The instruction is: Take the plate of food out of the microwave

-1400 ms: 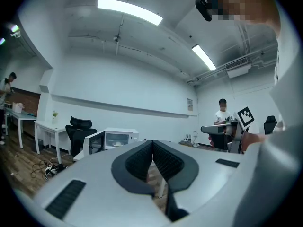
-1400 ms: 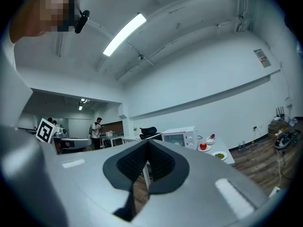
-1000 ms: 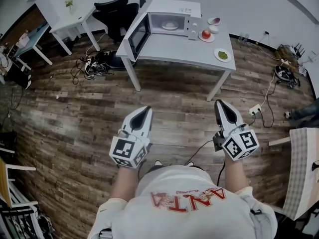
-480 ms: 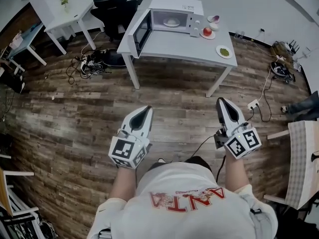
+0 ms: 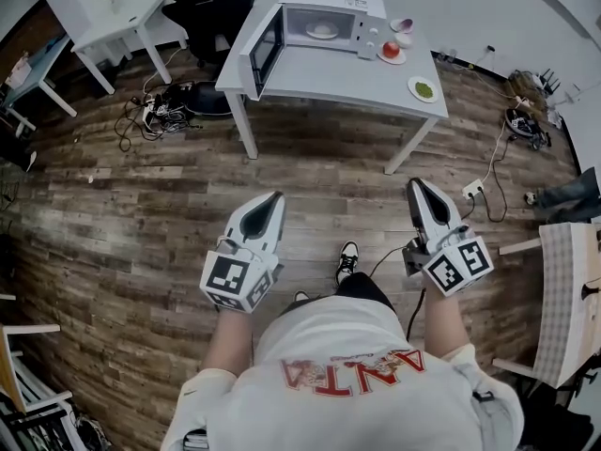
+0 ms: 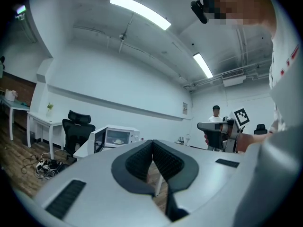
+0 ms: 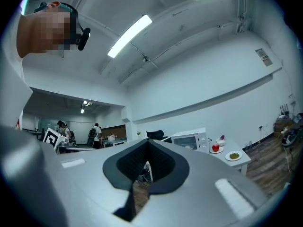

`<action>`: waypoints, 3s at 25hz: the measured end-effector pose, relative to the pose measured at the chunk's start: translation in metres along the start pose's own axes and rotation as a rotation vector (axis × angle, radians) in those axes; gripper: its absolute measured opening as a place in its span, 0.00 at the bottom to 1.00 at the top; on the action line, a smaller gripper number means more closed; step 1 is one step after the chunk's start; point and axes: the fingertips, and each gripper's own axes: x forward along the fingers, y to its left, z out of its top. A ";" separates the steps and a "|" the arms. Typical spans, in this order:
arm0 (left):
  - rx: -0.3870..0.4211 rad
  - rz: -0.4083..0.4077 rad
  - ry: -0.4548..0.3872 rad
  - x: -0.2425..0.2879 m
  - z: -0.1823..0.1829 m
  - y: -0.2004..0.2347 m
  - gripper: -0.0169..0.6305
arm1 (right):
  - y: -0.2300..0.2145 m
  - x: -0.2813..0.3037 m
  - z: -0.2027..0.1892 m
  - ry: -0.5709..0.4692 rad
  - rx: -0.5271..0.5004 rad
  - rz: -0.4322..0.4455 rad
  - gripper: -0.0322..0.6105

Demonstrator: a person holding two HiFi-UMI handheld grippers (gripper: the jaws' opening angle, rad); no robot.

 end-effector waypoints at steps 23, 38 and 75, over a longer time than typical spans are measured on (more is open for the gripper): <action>0.050 0.124 0.027 0.204 0.027 0.032 0.04 | -0.203 0.131 0.008 0.006 0.101 0.049 0.05; 0.053 0.137 0.052 0.303 0.023 0.039 0.04 | -0.287 0.183 -0.015 0.098 0.161 0.094 0.05; -0.114 0.212 0.094 0.491 0.004 0.288 0.04 | -0.389 0.512 -0.118 0.301 0.488 -0.009 0.05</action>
